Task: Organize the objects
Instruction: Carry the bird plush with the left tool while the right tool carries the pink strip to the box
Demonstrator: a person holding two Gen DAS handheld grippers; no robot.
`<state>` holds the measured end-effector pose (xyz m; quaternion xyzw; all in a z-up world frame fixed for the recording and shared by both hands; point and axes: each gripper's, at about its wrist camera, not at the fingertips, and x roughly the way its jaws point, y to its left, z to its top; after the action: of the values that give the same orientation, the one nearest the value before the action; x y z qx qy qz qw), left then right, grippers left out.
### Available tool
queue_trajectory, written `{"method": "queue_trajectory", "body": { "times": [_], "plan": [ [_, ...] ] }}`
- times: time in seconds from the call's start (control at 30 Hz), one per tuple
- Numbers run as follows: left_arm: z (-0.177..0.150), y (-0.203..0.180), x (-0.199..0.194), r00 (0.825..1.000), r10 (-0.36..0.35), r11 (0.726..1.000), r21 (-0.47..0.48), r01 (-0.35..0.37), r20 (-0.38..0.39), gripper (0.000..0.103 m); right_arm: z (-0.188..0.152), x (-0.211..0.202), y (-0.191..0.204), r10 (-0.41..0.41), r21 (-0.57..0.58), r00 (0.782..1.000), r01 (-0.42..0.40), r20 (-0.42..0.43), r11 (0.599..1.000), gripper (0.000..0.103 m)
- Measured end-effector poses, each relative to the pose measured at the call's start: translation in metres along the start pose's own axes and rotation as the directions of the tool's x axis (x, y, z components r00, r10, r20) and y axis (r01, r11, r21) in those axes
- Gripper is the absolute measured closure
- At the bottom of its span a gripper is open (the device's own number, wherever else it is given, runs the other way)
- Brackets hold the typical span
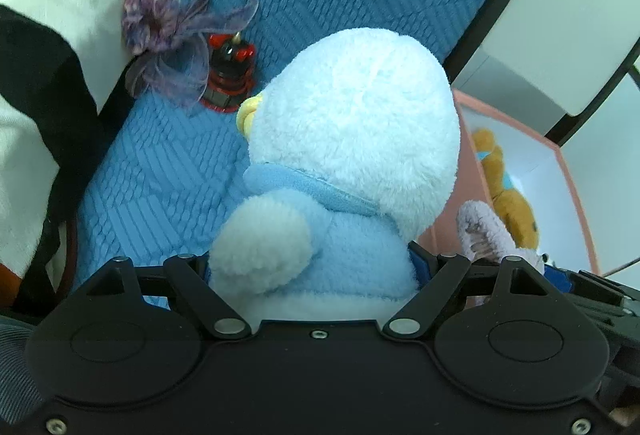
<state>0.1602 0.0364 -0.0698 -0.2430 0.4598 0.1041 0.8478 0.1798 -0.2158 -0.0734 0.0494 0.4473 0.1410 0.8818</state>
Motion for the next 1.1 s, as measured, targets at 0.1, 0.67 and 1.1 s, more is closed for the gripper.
{"method": "queue_trajectory", "body": {
  "times": [0.1, 0.67, 1.1],
  "plan": [
    [0.006, -0.007, -0.010, 1.000, -0.022, 1.000, -0.015, 0.022, 0.016, 0.022, 0.009, -0.012, -0.003, 0.006, 0.002, 1.000, -0.006, 0.026, 1.000, 0.052],
    [0.041, -0.078, -0.051, 0.987, -0.108, 0.994, 0.016, 0.107, 0.116, 0.022, 0.049, -0.070, -0.052, -0.016, 0.023, 0.986, 0.012, 0.167, 1.000, 0.052],
    [0.042, -0.145, -0.039, 0.982, -0.146, 0.987, 0.081, 0.137, 0.123, 0.022, 0.046, -0.100, -0.114, -0.075, 0.084, 0.970, 0.057, 0.233, 0.995, 0.052]
  ]
}}
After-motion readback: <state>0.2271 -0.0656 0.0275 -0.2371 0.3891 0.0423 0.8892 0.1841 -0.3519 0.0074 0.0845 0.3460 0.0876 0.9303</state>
